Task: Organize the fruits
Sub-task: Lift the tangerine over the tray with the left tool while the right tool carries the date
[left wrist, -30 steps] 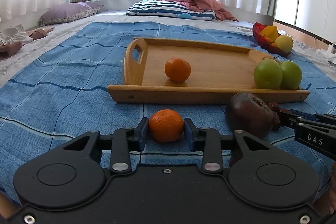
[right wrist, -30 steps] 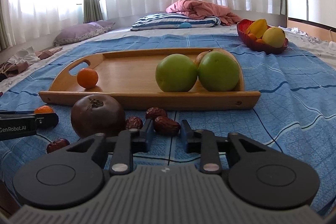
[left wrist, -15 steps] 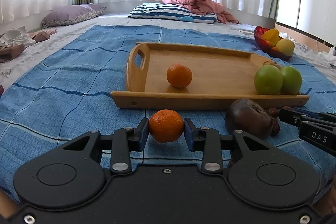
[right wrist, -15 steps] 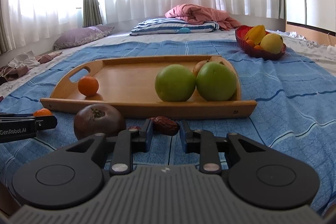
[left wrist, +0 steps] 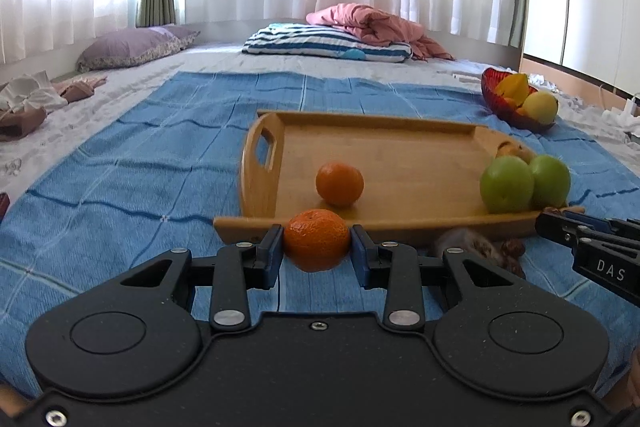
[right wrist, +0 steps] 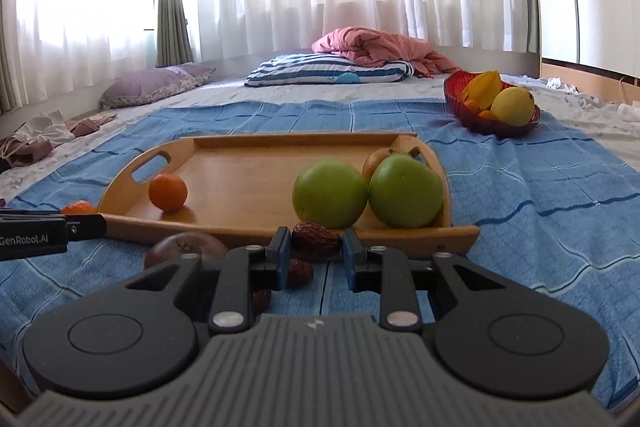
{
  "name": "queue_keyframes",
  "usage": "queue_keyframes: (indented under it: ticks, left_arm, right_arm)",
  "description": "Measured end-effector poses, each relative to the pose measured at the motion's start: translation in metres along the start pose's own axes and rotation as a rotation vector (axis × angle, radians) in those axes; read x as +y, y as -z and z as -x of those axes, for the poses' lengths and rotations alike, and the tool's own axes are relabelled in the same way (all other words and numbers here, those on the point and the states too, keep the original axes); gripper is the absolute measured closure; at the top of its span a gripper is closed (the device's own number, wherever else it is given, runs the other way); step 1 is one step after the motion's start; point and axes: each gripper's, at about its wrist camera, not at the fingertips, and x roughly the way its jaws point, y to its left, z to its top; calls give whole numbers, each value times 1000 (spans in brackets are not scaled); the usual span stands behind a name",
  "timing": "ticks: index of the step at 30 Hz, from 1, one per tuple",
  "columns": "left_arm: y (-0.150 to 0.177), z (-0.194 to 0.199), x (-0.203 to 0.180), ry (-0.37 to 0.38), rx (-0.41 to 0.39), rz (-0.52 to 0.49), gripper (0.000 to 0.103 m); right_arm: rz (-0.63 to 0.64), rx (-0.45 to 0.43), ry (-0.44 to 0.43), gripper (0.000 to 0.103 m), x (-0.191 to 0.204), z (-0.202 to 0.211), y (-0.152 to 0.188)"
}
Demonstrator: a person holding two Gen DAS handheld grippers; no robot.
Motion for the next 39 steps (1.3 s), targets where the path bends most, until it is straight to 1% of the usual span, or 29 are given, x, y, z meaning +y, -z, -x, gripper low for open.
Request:
queue_keyframes:
  ticks: [6, 10, 14, 18, 21, 26, 29, 31, 33, 37, 39]
  left_arm:
    - [-15, -4, 0, 10, -13, 3, 70]
    - [-27, -8, 1, 18, -22, 6, 70]
    - [-40, -15, 4, 36, -15, 23, 70]
    - [-53, -22, 6, 40, -17, 23, 70]
    - [-65, -29, 6, 56, -5, 24, 70]
    - [-87, -50, 6, 84, 28, 25, 70]
    - [-100, -68, 7, 100, 71, 41, 70]
    - [-107, -81, 9, 107, 103, 54, 70]
    - [-113, -95, 10, 110, 135, 64, 70]
    - [-119, -121, 8, 97, 196, 63, 70]
    - [-119, -131, 7, 89, 220, 58, 70]
  right_arm:
    - [-10, -16, 10, 72, -2, -1, -8]
    - [8, -37, 16, 72, -1, -1, -17]
    - [10, -43, 29, 72, -4, -7, -30]
    - [-19, -19, 20, 72, -12, -19, -47]
    - [-32, 12, 15, 72, -18, -30, -60]
    - [-54, 85, -16, 72, -27, -55, -84]
    - [-52, 185, -58, 72, -30, -79, -100]
    - [-58, 270, -71, 72, -31, -99, -110]
    - [-62, 335, -73, 72, -31, -116, -117]
    - [-50, 411, -77, 72, -29, -142, -125]
    - [-44, 441, -62, 71, -27, -153, -125]
